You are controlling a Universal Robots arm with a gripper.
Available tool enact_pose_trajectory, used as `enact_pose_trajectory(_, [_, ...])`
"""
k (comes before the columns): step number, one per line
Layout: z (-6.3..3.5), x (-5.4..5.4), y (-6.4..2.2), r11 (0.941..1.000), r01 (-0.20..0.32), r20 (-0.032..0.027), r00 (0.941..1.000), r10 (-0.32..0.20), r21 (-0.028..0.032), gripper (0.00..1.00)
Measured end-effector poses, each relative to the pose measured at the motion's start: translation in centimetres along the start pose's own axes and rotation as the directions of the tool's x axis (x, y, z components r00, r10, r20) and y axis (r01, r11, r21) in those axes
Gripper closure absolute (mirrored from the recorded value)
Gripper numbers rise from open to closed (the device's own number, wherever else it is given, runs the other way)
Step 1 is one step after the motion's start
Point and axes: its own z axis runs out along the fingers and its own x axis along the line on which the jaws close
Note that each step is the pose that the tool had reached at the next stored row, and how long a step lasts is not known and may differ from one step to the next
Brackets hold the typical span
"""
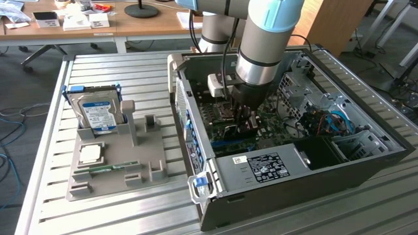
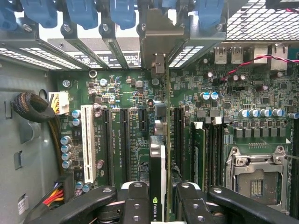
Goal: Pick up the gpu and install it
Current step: 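Insert the gpu into the slot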
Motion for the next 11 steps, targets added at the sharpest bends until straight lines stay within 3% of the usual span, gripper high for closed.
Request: enact_pose_trajectory(11, [0.02, 0.00, -0.02, 1.0000, 0.000, 0.0000, 1.0000, 0.000, 0.0001, 0.73])
